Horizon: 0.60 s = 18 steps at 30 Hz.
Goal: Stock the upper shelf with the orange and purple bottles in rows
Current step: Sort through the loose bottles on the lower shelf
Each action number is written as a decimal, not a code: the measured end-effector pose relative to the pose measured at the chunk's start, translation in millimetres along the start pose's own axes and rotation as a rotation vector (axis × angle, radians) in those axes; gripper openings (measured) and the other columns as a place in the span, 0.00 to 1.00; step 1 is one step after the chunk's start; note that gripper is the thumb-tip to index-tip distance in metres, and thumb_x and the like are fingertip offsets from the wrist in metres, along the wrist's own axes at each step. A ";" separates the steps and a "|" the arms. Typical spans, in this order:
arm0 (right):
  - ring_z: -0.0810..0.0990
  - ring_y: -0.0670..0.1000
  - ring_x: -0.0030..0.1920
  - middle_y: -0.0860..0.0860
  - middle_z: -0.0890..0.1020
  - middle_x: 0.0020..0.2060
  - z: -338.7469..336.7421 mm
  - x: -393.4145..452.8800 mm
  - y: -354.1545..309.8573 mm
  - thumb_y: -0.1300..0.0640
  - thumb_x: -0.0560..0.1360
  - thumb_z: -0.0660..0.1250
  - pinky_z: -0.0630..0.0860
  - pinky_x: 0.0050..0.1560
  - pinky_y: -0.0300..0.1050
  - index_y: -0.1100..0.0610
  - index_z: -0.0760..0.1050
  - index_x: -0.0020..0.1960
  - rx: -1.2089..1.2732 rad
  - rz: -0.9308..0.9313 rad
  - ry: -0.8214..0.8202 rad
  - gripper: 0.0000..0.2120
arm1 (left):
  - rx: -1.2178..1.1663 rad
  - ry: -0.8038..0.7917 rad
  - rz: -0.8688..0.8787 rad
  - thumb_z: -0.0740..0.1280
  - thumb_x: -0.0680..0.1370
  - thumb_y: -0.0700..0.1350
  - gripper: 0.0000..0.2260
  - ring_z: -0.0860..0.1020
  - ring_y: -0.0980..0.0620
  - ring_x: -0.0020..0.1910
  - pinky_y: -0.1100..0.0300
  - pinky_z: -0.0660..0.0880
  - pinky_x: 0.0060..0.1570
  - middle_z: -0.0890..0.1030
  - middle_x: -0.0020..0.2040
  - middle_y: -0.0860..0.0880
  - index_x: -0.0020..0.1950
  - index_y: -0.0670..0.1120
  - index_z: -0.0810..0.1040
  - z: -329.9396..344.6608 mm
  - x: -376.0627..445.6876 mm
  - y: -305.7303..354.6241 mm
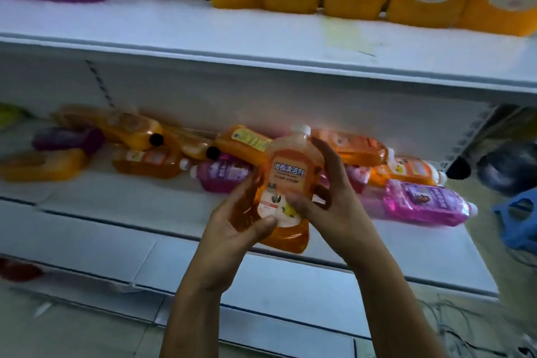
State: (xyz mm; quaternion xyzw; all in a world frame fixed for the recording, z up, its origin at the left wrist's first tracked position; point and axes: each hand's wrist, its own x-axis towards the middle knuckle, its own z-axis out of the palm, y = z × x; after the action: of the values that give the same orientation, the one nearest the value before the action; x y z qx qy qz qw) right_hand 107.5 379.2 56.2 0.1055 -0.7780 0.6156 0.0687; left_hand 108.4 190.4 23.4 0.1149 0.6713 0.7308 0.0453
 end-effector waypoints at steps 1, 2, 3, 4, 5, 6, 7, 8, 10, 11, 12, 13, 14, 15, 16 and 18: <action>0.76 0.26 0.54 0.18 0.68 0.55 12.1 6.2 -6.9 0.44 0.68 0.72 0.78 0.42 0.30 0.27 0.54 0.71 -0.004 -0.016 -0.022 0.40 | 0.022 0.005 0.013 0.76 0.68 0.56 0.29 0.78 0.61 0.62 0.63 0.80 0.52 0.79 0.63 0.63 0.66 0.73 0.70 -14.2 -4.1 5.7; 0.76 0.28 0.54 0.22 0.69 0.58 24.5 12.0 -13.5 0.43 0.68 0.73 0.78 0.42 0.30 0.28 0.54 0.71 -0.009 -0.028 -0.041 0.40 | 0.042 0.011 0.026 0.75 0.70 0.56 0.29 0.78 0.61 0.62 0.64 0.79 0.51 0.78 0.63 0.63 0.67 0.73 0.69 -28.2 -8.1 11.6; 0.76 0.29 0.55 0.26 0.70 0.62 36.9 17.0 -19.8 0.42 0.68 0.73 0.78 0.44 0.30 0.28 0.55 0.72 -0.019 -0.038 -0.054 0.40 | 0.057 0.017 0.037 0.75 0.71 0.56 0.29 0.78 0.61 0.62 0.64 0.79 0.51 0.78 0.64 0.64 0.67 0.74 0.68 -41.7 -12.2 17.8; 0.76 0.31 0.56 0.30 0.70 0.64 49.7 21.7 -25.7 0.42 0.68 0.73 0.79 0.46 0.30 0.29 0.55 0.72 -0.032 -0.051 -0.064 0.39 | 0.066 0.026 0.048 0.75 0.71 0.56 0.29 0.78 0.61 0.63 0.64 0.79 0.51 0.77 0.64 0.65 0.68 0.75 0.67 -54.9 -16.2 24.2; 0.76 0.32 0.58 0.32 0.70 0.65 62.8 26.6 -31.1 0.42 0.69 0.73 0.79 0.50 0.31 0.29 0.55 0.72 -0.037 -0.067 -0.075 0.39 | 0.067 0.036 0.064 0.75 0.72 0.54 0.30 0.77 0.60 0.63 0.64 0.79 0.51 0.77 0.65 0.65 0.68 0.74 0.67 -67.7 -19.7 30.0; 0.76 0.35 0.60 0.31 0.70 0.65 75.7 31.3 -36.2 0.42 0.69 0.74 0.79 0.53 0.34 0.29 0.55 0.72 -0.030 -0.081 -0.089 0.39 | 0.064 0.048 0.082 0.74 0.73 0.53 0.30 0.77 0.59 0.64 0.63 0.79 0.52 0.77 0.66 0.64 0.70 0.73 0.67 -80.4 -23.1 35.0; 0.76 0.37 0.61 0.30 0.69 0.64 88.8 36.4 -41.3 0.43 0.69 0.74 0.79 0.54 0.35 0.29 0.55 0.72 -0.016 -0.090 -0.110 0.39 | 0.059 0.065 0.098 0.74 0.74 0.51 0.31 0.78 0.57 0.64 0.61 0.79 0.53 0.77 0.67 0.62 0.71 0.71 0.66 -92.8 -26.2 38.8; 0.75 0.37 0.62 0.29 0.69 0.63 102.5 41.3 -47.0 0.44 0.69 0.74 0.79 0.55 0.35 0.29 0.55 0.73 -0.001 -0.096 -0.136 0.39 | 0.051 0.086 0.113 0.74 0.74 0.50 0.32 0.77 0.56 0.65 0.60 0.79 0.54 0.77 0.68 0.61 0.73 0.69 0.66 -105.1 -29.6 42.0; 0.76 0.37 0.63 0.26 0.70 0.62 131.3 51.1 -58.6 0.47 0.72 0.75 0.79 0.57 0.36 0.28 0.56 0.72 0.031 -0.112 -0.194 0.38 | 0.020 0.134 0.154 0.74 0.74 0.47 0.33 0.77 0.53 0.65 0.59 0.79 0.55 0.77 0.68 0.58 0.74 0.65 0.66 -130.4 -36.9 47.9; 0.75 0.37 0.63 0.25 0.71 0.60 146.3 56.1 -64.5 0.48 0.72 0.75 0.79 0.58 0.37 0.26 0.57 0.70 0.044 -0.127 -0.223 0.37 | 0.003 0.170 0.174 0.75 0.73 0.47 0.33 0.78 0.53 0.65 0.59 0.79 0.55 0.77 0.68 0.57 0.74 0.65 0.67 -143.3 -40.4 51.4; 0.75 0.37 0.63 0.25 0.72 0.60 161.6 61.1 -70.7 0.49 0.73 0.75 0.79 0.59 0.38 0.25 0.57 0.68 0.049 -0.142 -0.248 0.36 | -0.010 0.207 0.192 0.76 0.72 0.47 0.33 0.78 0.53 0.65 0.60 0.79 0.53 0.78 0.67 0.57 0.73 0.65 0.68 -156.3 -44.5 54.7; 0.76 0.38 0.64 0.27 0.72 0.61 177.2 65.8 -77.5 0.49 0.73 0.75 0.80 0.60 0.41 0.25 0.57 0.68 0.049 -0.160 -0.272 0.36 | -0.019 0.240 0.211 0.77 0.72 0.47 0.33 0.79 0.52 0.64 0.61 0.79 0.52 0.78 0.67 0.56 0.72 0.65 0.69 -169.9 -48.9 57.9; 0.76 0.39 0.64 0.29 0.71 0.63 193.2 70.5 -84.9 0.49 0.73 0.75 0.80 0.60 0.44 0.25 0.57 0.69 0.051 -0.181 -0.296 0.36 | -0.023 0.267 0.233 0.77 0.72 0.45 0.32 0.79 0.52 0.64 0.61 0.80 0.51 0.79 0.67 0.56 0.72 0.65 0.70 -184.1 -53.6 61.6; 0.76 0.40 0.65 0.31 0.71 0.65 209.3 75.4 -92.4 0.50 0.74 0.75 0.80 0.60 0.47 0.26 0.57 0.71 0.060 -0.204 -0.321 0.37 | -0.022 0.292 0.252 0.77 0.72 0.44 0.32 0.79 0.51 0.63 0.60 0.80 0.51 0.79 0.66 0.55 0.71 0.66 0.71 -198.8 -57.9 66.1; 0.76 0.41 0.65 0.33 0.70 0.66 225.5 80.5 -100.3 0.51 0.74 0.75 0.81 0.59 0.47 0.27 0.57 0.72 0.075 -0.227 -0.346 0.38 | -0.016 0.317 0.270 0.76 0.72 0.43 0.32 0.79 0.51 0.63 0.60 0.80 0.51 0.79 0.66 0.55 0.70 0.66 0.71 -214.1 -62.6 71.3; 0.77 0.39 0.63 0.30 0.70 0.65 257.4 90.1 -116.8 0.53 0.74 0.74 0.82 0.55 0.41 0.27 0.56 0.72 0.114 -0.269 -0.403 0.39 | 0.008 0.369 0.306 0.75 0.73 0.42 0.32 0.79 0.51 0.63 0.60 0.80 0.51 0.79 0.66 0.56 0.70 0.68 0.71 -244.5 -72.2 82.2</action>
State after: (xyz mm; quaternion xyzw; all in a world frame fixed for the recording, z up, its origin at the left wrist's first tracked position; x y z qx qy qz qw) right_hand 55.2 96.1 127.8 0.3325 -0.7189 0.6104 -0.0123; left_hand 129.6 -70.7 79.5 0.0802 0.6459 0.7351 -0.1899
